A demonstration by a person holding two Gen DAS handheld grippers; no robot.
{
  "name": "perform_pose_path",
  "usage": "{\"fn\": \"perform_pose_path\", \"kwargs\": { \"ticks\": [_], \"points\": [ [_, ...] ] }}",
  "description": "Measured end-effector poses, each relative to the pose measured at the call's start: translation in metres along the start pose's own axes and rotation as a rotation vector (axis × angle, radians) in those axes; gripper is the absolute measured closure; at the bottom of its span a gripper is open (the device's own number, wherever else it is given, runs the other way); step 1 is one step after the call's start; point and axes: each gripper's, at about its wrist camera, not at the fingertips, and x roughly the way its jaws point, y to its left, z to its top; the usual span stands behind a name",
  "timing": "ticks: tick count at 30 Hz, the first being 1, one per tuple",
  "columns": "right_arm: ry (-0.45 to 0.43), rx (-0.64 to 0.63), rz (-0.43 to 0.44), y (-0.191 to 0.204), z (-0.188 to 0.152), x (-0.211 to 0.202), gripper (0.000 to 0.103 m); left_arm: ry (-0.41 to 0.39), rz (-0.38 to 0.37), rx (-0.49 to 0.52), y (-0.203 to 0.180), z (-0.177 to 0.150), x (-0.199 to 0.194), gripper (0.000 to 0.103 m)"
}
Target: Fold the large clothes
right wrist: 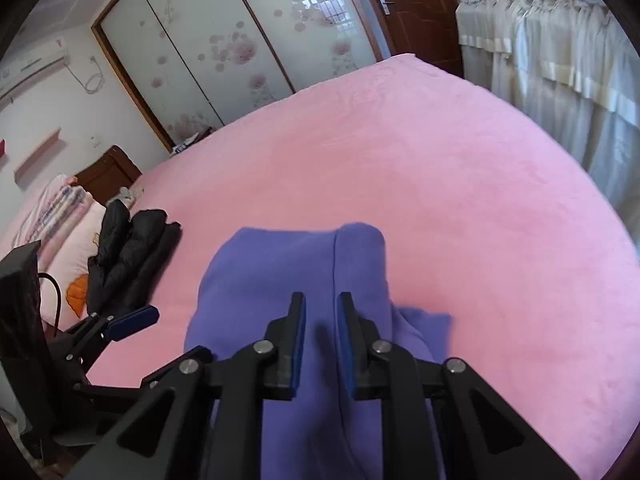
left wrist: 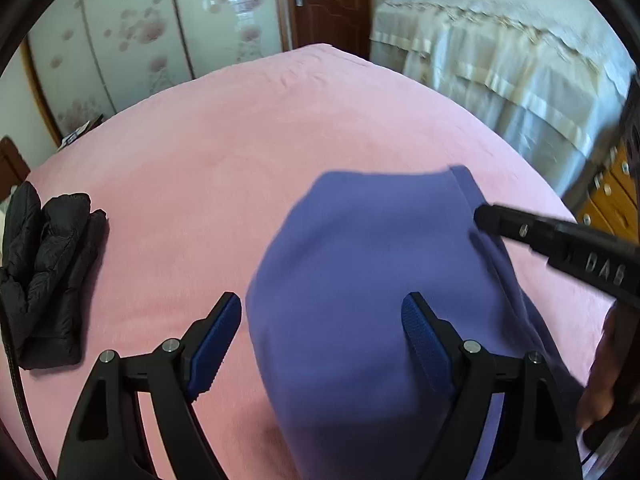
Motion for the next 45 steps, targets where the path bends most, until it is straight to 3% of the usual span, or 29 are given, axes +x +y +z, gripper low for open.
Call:
{"fn": "perform_pose_path", "kwargs": {
  "ticks": [1, 3, 4, 9, 12, 15, 26, 30, 32, 33, 36, 39, 42, 45],
  "points": [
    [-0.003, -0.003, 0.005, 0.002, 0.003, 0.004, 0.088, 0.010, -0.015, -0.020, 0.003, 0.004, 0.007, 0.022],
    [0.005, -0.003, 0.011, 0.001, 0.005, 0.013, 0.089, 0.050, -0.098, -0.077, 0.008, 0.007, 0.023, 0.037],
    [0.009, -0.001, 0.010, 0.002, 0.005, 0.017, 0.089, 0.081, -0.134, -0.102, 0.008, 0.006, 0.034, 0.037],
    [0.065, 0.022, -0.060, -0.013, -0.010, 0.043, 0.089, 0.128, -0.082, -0.037, -0.014, -0.002, 0.069, 0.036],
    [0.111, 0.029, -0.087, -0.026, -0.025, 0.066, 0.103, 0.141, -0.101, -0.064, -0.012, -0.004, 0.079, 0.035],
    [0.115, -0.027, -0.136, -0.025, -0.034, 0.079, 0.103, 0.141, -0.062, -0.025, -0.023, -0.007, 0.087, 0.035],
    [0.102, 0.008, -0.096, -0.038, -0.043, 0.090, 0.103, 0.116, -0.060, -0.051, -0.023, -0.020, 0.099, 0.032],
    [0.107, 0.008, -0.080, -0.033, -0.033, 0.078, 0.103, 0.083, -0.085, -0.057, -0.020, -0.016, 0.085, 0.025],
    [0.106, 0.016, -0.064, -0.031, -0.028, 0.070, 0.103, 0.081, -0.086, -0.082, -0.012, -0.015, 0.077, 0.007],
    [0.105, 0.023, -0.048, -0.030, -0.025, 0.065, 0.102, 0.090, -0.076, -0.107, -0.007, -0.014, 0.073, 0.001],
    [0.104, 0.033, -0.020, -0.025, -0.019, 0.046, 0.095, 0.110, -0.088, -0.178, 0.005, -0.012, 0.063, 0.001],
    [0.088, 0.020, 0.001, -0.012, -0.015, 0.020, 0.074, 0.093, -0.076, -0.223, 0.013, -0.010, 0.045, 0.001],
    [0.071, 0.018, 0.023, -0.003, -0.012, -0.004, 0.063, 0.059, -0.044, -0.211, 0.014, -0.006, 0.018, 0.001],
    [0.056, 0.016, 0.032, 0.005, -0.010, -0.032, 0.052, 0.079, 0.002, -0.129, 0.005, -0.001, 0.004, 0.001]
  ]
}}
